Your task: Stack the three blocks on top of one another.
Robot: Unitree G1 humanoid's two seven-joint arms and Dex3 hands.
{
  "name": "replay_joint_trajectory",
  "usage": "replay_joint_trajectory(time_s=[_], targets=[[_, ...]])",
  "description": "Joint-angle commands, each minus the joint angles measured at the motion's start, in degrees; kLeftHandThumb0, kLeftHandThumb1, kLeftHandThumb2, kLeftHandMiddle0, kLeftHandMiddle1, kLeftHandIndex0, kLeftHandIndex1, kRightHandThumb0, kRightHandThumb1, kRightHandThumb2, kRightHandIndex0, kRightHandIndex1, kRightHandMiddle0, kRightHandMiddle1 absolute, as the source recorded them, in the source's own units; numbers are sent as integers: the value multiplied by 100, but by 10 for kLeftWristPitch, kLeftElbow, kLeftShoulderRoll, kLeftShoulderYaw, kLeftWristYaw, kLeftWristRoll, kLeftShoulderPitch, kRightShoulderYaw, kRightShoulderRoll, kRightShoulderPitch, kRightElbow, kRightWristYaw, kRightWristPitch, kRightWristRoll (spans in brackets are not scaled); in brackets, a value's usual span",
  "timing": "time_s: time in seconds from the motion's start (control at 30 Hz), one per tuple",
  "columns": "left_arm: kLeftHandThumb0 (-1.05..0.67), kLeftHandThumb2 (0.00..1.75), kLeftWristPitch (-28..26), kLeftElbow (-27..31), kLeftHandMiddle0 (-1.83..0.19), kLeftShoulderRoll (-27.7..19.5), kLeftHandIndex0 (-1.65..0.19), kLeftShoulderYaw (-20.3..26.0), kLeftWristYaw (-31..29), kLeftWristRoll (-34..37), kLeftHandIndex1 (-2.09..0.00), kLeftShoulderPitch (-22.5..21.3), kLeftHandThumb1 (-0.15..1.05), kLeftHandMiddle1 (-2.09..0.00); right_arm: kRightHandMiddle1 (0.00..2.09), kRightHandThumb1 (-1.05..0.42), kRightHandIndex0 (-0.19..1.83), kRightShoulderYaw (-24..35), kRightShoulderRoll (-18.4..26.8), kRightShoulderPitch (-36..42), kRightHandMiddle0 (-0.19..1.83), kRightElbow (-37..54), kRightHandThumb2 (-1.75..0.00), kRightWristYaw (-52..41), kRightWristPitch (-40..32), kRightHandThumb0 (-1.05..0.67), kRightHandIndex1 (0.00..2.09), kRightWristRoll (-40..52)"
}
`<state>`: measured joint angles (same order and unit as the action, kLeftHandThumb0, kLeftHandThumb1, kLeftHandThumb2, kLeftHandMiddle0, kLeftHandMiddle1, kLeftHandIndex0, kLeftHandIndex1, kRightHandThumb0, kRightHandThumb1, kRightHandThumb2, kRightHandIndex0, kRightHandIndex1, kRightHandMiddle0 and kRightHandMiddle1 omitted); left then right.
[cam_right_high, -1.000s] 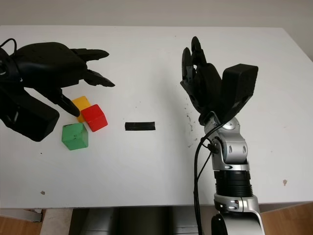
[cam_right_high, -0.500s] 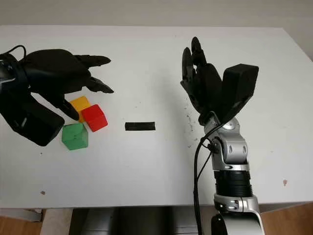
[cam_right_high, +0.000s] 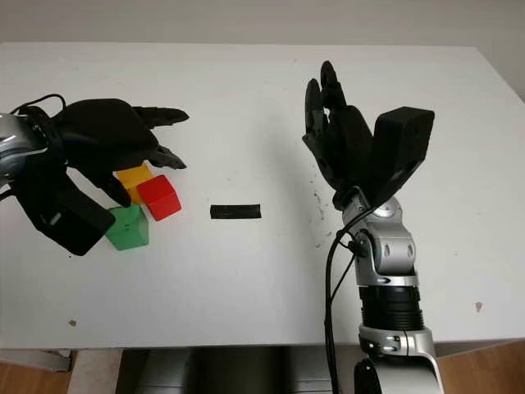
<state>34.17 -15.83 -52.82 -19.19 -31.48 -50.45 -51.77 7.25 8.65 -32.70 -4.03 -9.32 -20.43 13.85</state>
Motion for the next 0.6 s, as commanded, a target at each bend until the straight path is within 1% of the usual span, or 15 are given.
replay_joint_trajectory(time_s=[0.0, 0.17, 0.37, 0.47, 0.57], targets=[[-54, 6, 5, -3, 5, 5, -50, -10, 8, -9, -8, -9, 84, -6, 0, -105, -19, -1, 0, 0, -19, 17, -67, 0, 0, -73, 0, 1], [-54, 6, 23, -14, 5, 6, -50, -14, 42, -29, -7, -12, 84, -6, 0, -105, -19, 0, 1, 1, -19, 17, -67, 0, 1, -74, 0, 0], [-56, 6, 33, -27, 5, 13, -50, -21, 66, -45, -7, -19, 86, -6, 0, -105, -19, 0, 3, 1, -19, 14, -67, -1, 2, -73, 0, -1], [-55, 6, 37, -30, 4, 14, -49, -17, 67, -36, -6, -19, 86, -6, 0, -105, -19, 2, 2, 2, -19, 15, -66, -1, 2, -74, 0, 1], [-54, 6, 36, -24, 5, 11, -48, -10, 55, -18, -6, -18, 86, -5, 0, -105, -19, 2, 3, 3, -19, 15, -66, 0, 1, -74, 0, 0]])
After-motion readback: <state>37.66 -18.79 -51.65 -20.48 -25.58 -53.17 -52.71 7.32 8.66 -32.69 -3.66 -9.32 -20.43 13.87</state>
